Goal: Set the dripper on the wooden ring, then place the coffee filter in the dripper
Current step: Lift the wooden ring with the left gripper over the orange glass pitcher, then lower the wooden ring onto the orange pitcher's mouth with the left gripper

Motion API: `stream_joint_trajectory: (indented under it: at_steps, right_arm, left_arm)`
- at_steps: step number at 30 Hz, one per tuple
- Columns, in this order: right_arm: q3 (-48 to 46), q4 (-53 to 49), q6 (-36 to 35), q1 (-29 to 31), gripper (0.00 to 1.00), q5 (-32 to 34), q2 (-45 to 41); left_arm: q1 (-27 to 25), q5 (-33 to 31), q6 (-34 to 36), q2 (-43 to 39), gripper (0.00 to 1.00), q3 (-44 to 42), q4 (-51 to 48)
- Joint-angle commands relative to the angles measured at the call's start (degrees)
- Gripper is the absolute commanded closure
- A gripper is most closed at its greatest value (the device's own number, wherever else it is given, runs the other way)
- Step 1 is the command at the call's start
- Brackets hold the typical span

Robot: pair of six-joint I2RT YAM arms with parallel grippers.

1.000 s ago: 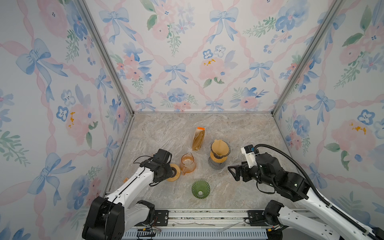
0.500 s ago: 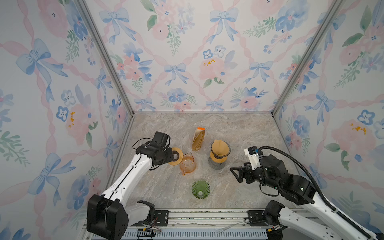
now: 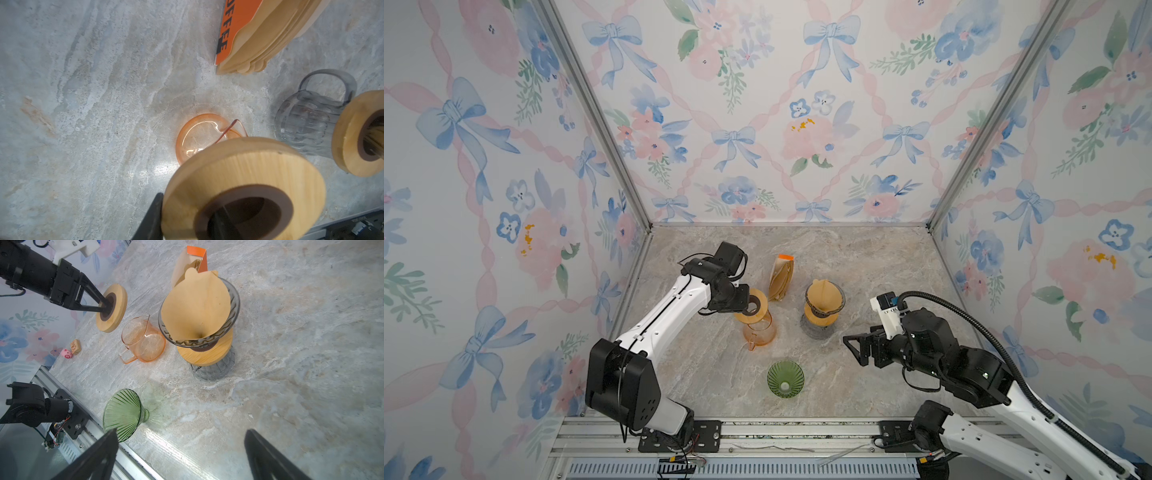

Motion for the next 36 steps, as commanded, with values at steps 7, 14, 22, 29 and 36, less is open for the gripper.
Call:
stream_joint_trajectory:
  at_steps: [7, 14, 22, 29, 36]
  right_arm:
    - [2.79, -0.53, -0.41, -0.42, 0.04, -1.66, 2.3]
    - [2.25, 0.14, 0.02, -0.49, 0.04, -1.87, 2.67]
    - [1.24, 0.77, 0.73, -0.41, 0.04, -1.84, 2.46]
    - [1.16, 0.67, 0.74, -0.45, 0.04, -1.87, 2.3]
    - [1.12, 0.6, 0.79, -0.46, 0.04, -2.09, 2.24]
  left_arm:
    - [-2.22, -0.75, 4.55, 7.01, 0.68, 6.36, -5.02]
    - [-3.17, -2.33, 6.51, 10.07, 0.67, 9.13, -7.98]
    - [-4.0, -3.24, 7.35, 11.36, 0.67, 9.94, -9.16]
    - [-4.93, -3.37, 6.64, 12.75, 0.67, 10.3, -9.14]
    - [-5.13, -5.07, 6.0, 13.72, 0.67, 10.47, -9.09]
